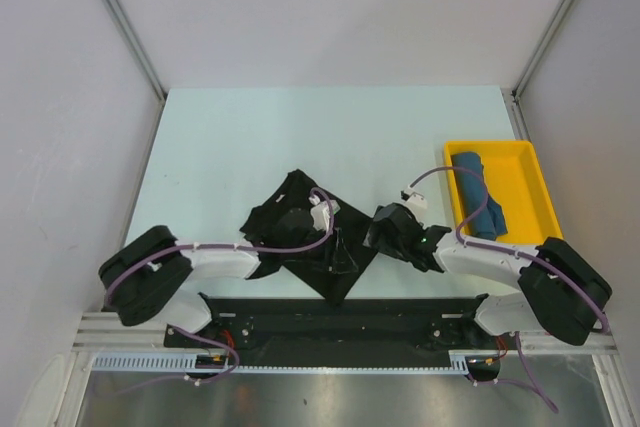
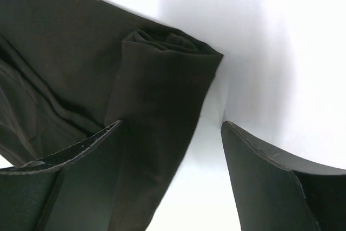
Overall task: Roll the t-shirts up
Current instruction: Roll the T-shirt to the center of the board.
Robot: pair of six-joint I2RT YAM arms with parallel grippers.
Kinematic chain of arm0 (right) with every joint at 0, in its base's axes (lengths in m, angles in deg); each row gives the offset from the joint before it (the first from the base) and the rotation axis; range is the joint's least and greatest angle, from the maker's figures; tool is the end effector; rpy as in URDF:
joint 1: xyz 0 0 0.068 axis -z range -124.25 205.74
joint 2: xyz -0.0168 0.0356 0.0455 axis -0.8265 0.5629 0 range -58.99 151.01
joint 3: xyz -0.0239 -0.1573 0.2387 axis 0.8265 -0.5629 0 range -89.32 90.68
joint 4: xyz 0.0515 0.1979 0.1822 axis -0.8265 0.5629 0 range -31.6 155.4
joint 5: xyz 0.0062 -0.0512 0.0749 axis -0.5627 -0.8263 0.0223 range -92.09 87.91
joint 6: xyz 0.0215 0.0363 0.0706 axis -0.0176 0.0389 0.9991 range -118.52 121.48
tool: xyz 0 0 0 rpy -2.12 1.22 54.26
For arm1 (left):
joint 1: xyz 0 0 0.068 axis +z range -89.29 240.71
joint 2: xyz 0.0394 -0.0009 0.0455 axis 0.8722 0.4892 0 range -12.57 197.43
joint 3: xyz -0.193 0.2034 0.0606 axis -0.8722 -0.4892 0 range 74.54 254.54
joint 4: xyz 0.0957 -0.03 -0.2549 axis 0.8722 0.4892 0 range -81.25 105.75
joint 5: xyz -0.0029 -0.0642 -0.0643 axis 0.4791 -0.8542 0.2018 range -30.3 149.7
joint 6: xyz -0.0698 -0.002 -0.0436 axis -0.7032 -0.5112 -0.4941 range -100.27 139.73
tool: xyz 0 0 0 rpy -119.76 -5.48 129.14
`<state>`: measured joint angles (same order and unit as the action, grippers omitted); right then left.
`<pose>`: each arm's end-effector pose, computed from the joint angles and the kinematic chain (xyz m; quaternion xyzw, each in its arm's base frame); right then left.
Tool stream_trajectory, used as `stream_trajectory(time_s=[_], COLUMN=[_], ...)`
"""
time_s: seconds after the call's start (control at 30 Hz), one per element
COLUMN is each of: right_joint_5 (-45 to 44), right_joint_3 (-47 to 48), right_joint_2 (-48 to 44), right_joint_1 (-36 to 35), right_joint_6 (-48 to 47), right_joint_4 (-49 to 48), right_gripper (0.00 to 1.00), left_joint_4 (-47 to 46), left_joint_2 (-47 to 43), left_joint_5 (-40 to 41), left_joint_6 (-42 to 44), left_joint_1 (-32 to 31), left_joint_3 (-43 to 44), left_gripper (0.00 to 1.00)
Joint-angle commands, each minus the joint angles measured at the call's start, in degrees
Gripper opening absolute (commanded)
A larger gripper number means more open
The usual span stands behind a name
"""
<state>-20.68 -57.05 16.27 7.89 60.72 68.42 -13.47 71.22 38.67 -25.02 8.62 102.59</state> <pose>0.1942 0.1807 0.1373 0.1438 0.9262 0.1607 0.3092 0.1654 -0.2544 0.1329 0.1417 0.8588 -0.4547 0.1885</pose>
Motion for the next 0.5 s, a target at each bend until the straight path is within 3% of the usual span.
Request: stream_trajectory(time_s=[0.0, 0.23, 0.47], right_joint_5=[-0.49, 0.48, 1.36], right_joint_3=[1.39, 2.53, 2.71], right_joint_2=[3.13, 5.59, 6.65], right_joint_1=[-0.22, -0.13, -0.05], right_joint_6=[-0.09, -0.18, 0.26], right_joint_4=[0.96, 1.32, 1.75], right_gripper=[0.77, 0.78, 0.77], left_joint_4=[11.48, 29.31, 33.11], left_joint_2=[-7.58, -10.93, -5.57], left_joint_5=[6.69, 24.34, 34.73], left_joint_6=[6.68, 12.40, 13.20], left_joint_1=[-0.55, -8.80, -17.85], left_joint_3=[4.29, 11.75, 17.55], left_gripper=[0.52, 0.53, 0.53])
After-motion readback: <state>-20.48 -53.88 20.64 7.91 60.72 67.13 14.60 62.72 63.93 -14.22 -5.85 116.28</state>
